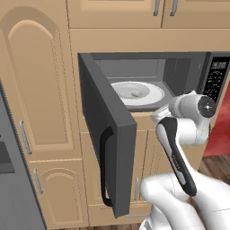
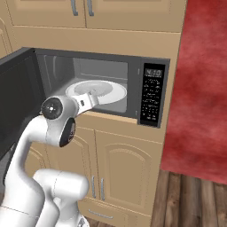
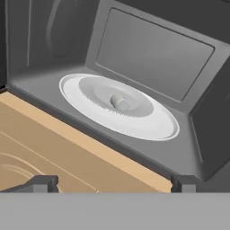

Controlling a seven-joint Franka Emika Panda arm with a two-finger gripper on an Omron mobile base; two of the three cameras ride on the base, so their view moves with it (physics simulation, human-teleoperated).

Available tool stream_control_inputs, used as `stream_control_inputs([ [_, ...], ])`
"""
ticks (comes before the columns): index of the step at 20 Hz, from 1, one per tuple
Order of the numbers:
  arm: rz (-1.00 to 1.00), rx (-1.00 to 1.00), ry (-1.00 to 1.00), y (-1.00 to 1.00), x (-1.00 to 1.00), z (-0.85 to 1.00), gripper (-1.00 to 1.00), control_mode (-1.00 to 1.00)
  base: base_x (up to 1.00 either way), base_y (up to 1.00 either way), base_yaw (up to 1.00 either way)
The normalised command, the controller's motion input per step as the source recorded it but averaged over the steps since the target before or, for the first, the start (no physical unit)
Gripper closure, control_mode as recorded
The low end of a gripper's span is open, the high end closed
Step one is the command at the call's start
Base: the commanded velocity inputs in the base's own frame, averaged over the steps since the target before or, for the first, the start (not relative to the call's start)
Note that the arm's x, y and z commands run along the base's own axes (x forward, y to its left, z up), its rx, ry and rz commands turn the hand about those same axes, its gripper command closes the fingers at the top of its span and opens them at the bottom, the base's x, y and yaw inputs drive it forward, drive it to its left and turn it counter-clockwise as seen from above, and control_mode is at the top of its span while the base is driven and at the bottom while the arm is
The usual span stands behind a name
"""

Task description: Pick the marshmallow from the counter and place it in the microwave. Then turn on the microwave.

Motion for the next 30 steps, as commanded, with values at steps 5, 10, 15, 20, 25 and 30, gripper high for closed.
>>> stream_control_inputs([
  [5, 0.0, 0.0, -0.03, -0.05, -0.45, 0.15, -1.0, -1.0, 0.0, 0.0, 0.0],
  [10, 0.0, 0.0, 0.0, -0.1, -0.46, 0.13, -1.0, -1.0, 0.0, 0.0, 0.0],
  [15, 0.0, 0.0, 0.0, -0.05, -0.47, 0.09, -1.0, -1.0, 0.0, 0.0, 0.0],
  [20, 0.0, 0.0, 0.0, -0.02, -0.52, 0.06, -1.0, -1.0, 0.0, 0.0, 0.0],
  [25, 0.0, 0.0, 0.0, 0.0, -0.52, 0.01, -1.0, -1.0, 0.0, 0.0, 0.0],
  [30, 0.0, 0.0, -0.01, 0.0, -0.5, 0.01, -1.0, -1.0, 0.0, 0.0, 0.0],
])
